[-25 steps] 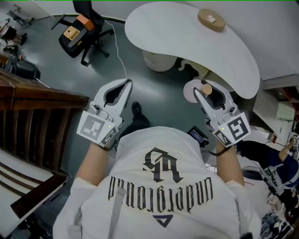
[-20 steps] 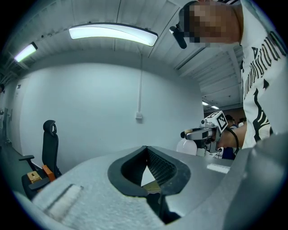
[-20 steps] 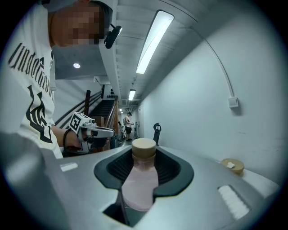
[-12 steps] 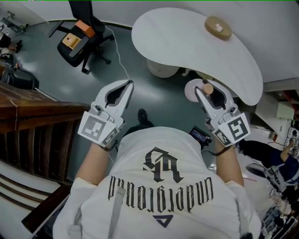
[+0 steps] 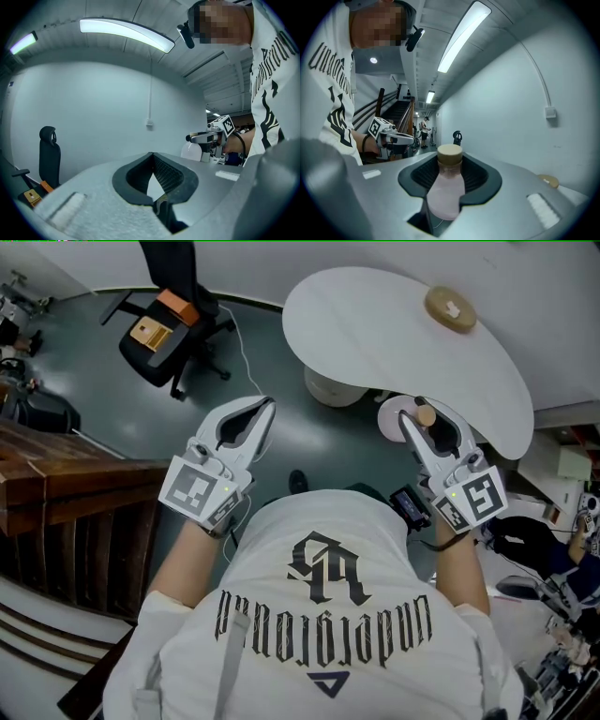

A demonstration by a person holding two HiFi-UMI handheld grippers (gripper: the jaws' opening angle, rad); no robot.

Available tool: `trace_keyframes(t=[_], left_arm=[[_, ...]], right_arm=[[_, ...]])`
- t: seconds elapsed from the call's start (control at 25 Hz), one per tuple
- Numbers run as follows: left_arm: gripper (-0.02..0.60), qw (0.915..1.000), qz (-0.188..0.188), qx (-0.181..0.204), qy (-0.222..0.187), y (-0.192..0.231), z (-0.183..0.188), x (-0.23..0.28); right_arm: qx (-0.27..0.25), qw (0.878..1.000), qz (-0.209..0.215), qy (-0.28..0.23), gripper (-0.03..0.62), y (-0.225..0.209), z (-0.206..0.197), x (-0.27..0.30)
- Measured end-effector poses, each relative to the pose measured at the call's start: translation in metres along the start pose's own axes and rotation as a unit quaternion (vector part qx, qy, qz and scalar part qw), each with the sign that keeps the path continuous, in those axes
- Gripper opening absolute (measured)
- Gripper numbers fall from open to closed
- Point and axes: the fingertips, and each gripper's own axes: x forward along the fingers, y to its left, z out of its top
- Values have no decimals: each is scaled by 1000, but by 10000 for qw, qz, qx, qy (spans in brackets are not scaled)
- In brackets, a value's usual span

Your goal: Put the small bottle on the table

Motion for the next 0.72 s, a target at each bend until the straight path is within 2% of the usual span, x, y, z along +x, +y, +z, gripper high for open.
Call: trace_keyframes(t=[0.44,0.72], left_arm=[[6,10000,-29,83,45,9,1,8],[6,9993,319,-51,176,47,-9,35]], right_arm=[[18,9999,96,47,135,-3,-6,18],[124,9989,440,128,135,-40,-19,65]])
